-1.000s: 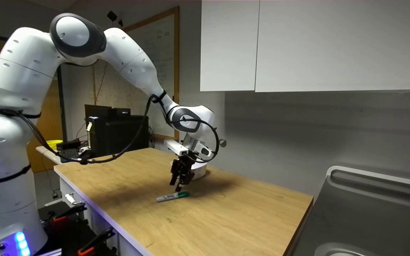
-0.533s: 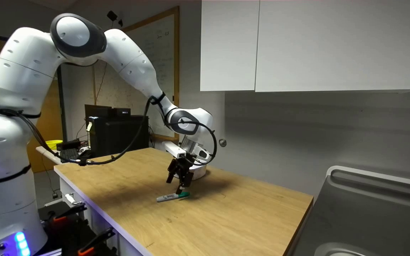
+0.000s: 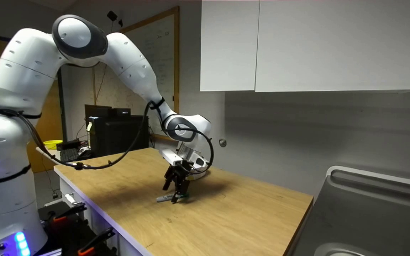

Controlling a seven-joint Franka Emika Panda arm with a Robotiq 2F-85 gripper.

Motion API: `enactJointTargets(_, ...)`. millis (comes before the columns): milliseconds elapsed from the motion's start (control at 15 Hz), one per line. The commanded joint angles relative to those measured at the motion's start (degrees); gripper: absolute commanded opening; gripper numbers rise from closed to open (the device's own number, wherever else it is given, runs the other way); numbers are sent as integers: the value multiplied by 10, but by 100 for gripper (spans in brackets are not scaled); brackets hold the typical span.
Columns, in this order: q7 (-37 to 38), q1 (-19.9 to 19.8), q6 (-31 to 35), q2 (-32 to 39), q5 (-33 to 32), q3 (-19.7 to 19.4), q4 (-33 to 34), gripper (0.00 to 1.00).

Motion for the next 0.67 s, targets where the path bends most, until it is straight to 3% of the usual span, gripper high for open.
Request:
enactJointTargets(0, 4, 2, 15, -3, -5, -1, -15, 71)
enactJointTargets(600, 8, 3, 14, -9, -9, -5, -14, 3)
